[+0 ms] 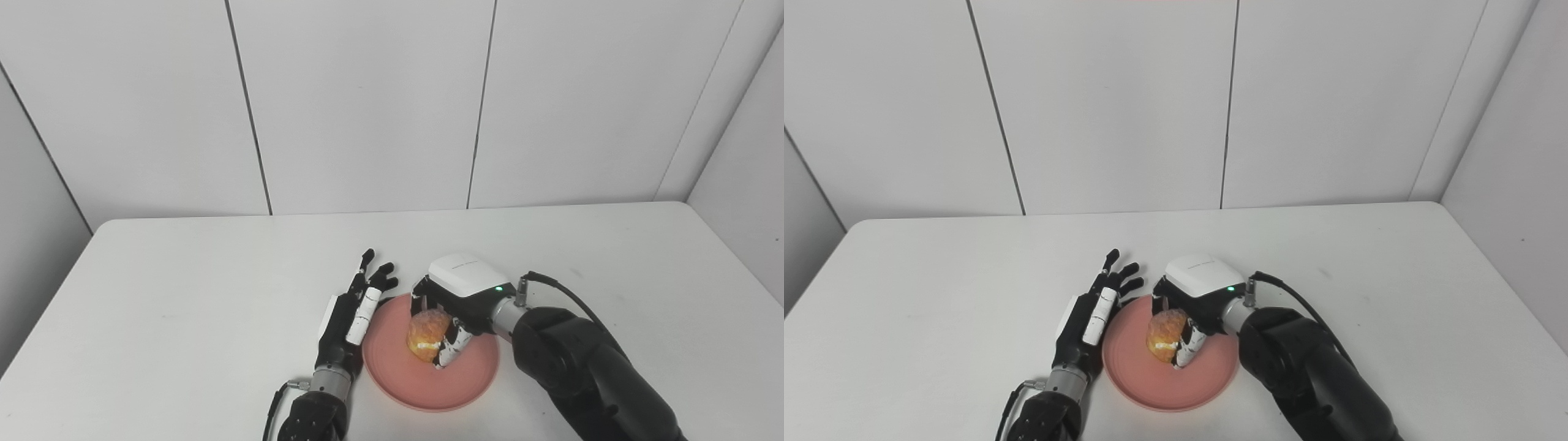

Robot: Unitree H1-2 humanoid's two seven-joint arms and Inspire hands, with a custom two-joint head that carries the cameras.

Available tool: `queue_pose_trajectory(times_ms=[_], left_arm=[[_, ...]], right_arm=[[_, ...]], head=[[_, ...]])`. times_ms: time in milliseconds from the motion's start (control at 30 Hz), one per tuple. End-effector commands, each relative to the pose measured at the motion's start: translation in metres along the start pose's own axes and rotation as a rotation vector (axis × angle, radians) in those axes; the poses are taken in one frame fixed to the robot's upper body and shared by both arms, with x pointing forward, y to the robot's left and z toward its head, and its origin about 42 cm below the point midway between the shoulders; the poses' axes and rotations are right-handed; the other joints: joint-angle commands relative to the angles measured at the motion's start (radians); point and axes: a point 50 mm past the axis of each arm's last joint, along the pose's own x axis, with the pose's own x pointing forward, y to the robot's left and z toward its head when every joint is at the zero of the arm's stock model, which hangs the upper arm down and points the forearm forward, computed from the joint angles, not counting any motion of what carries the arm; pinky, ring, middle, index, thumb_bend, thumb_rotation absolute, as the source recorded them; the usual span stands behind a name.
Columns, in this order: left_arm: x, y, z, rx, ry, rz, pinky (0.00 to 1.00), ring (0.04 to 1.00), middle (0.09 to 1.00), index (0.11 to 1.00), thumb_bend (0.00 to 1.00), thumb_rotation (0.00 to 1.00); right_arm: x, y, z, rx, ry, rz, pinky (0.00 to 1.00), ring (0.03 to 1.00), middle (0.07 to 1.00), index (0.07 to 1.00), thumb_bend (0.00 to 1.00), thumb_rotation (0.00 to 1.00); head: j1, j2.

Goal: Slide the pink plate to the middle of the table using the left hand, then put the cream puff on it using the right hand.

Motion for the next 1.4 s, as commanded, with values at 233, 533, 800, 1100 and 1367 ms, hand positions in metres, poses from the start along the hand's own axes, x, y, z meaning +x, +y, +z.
queue_pose_trajectory(times_ms=[233, 533, 800, 1100, 1367], left_arm=[[-0.015, 0.007, -0.023, 0.001, 0.087, 0.012, 0.74, 0.854, 0.891, 1.000, 0.85, 0.86], [-0.015, 0.007, -0.023, 0.003, 0.089, 0.014, 0.74, 0.853, 0.893, 1.000, 0.85, 0.86], [-0.014, 0.007, -0.023, 0.004, 0.089, 0.014, 0.74, 0.857, 0.898, 1.000, 0.84, 0.86], [-0.016, 0.007, -0.024, 0.006, 0.093, 0.014, 0.74, 0.852, 0.894, 1.000, 0.83, 0.86], [-0.017, 0.008, -0.025, -0.002, 0.095, 0.015, 0.74, 0.860, 0.904, 1.000, 0.84, 0.86]], right_arm=[[0.010, -0.023, 0.002, -0.096, -0.043, -0.028, 0.31, 0.419, 0.503, 0.498, 0.52, 0.00], [0.012, -0.021, 0.004, -0.098, -0.050, -0.009, 0.29, 0.412, 0.486, 0.506, 0.52, 0.00], [0.009, -0.022, 0.003, -0.065, -0.050, -0.006, 0.34, 0.432, 0.501, 0.493, 0.52, 0.00], [-0.002, -0.030, 0.005, -0.075, -0.010, 0.055, 0.62, 0.728, 0.753, 0.653, 0.98, 0.18], [-0.008, -0.040, 0.003, -0.067, -0.002, 0.048, 0.66, 0.765, 0.796, 0.738, 1.00, 0.23]], head=[[0.004, 0.003], [0.006, 0.003], [0.005, 0.004], [0.003, 0.005], [0.000, 0.007]])
